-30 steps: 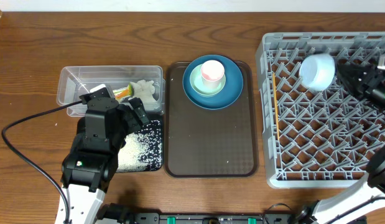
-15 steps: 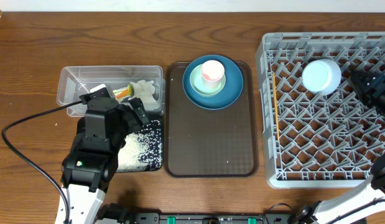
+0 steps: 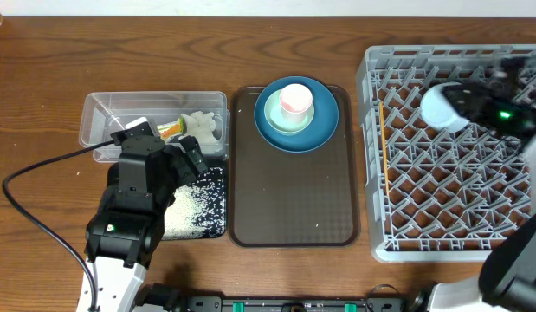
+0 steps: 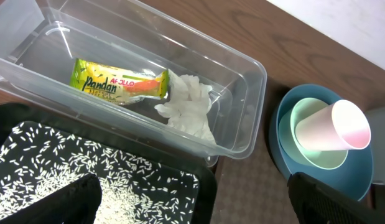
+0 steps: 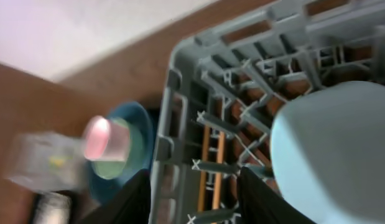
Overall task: Sort waste into correct bins and load items into the dishwasher rack
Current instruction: 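Set the bowl upright in the rack's back row and release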
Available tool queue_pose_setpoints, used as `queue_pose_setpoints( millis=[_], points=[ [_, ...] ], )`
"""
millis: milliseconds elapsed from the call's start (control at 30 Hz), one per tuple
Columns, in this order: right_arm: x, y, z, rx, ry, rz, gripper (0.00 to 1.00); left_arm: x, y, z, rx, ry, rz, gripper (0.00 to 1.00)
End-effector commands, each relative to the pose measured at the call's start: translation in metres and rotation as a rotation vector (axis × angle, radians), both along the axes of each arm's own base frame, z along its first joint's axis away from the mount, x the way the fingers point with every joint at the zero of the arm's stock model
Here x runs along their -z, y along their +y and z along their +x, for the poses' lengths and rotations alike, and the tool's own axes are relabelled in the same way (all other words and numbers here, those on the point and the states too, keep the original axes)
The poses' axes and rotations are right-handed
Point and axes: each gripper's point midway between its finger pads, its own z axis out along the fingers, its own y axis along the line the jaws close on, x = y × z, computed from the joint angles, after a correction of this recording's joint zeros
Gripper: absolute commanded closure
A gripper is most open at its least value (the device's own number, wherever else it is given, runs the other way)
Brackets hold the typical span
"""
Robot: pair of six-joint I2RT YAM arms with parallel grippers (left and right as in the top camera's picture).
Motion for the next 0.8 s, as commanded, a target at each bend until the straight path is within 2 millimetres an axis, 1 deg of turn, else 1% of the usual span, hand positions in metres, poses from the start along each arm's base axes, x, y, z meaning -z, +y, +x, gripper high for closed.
queue_pose_setpoints(
  millis=[0, 100, 167, 300, 567, 633, 700, 767],
  points=[
    [0.032, -0.014, 0.005, 0.076, 0.094, -0.354, 0.59, 0.002, 0.005, -0.001, -0.025, 0.004, 0.007, 0.02],
    [0.049, -0.019, 0.006, 0.133, 0.170, -0.547, 0.63, 0.002, 0.005, -0.001, -0.025, 0.004, 0.007, 0.02],
    [0.057, -0.023, 0.006, 0.162, 0.202, -0.642, 0.64, 0.002, 0.005, -0.001, -0.025, 0.004, 0.007, 0.02],
    [0.063, -0.041, 0.006, 0.252, 0.241, -0.731, 0.65, 0.002, 0.005, -0.001, -0.025, 0.004, 0.007, 0.02],
    [0.059, -0.073, 0.004, 0.372, 0.254, -0.713, 0.65, 0.002, 0.005, -0.001, -0.025, 0.004, 0.007, 0.02],
    [0.058, -0.081, 0.005, 0.402, 0.248, -0.697, 0.62, 0.002, 0.005, -0.001, -0.025, 0.004, 0.007, 0.02],
    [0.056, -0.075, 0.010, 0.382, 0.220, -0.641, 0.60, 0.002, 0.005, -0.001, -0.025, 0.004, 0.007, 0.02],
    [0.054, -0.057, 0.018, 0.315, 0.176, -0.552, 0.54, 0.002, 0.005, -0.001, -0.025, 0.004, 0.007, 0.02]
  ],
)
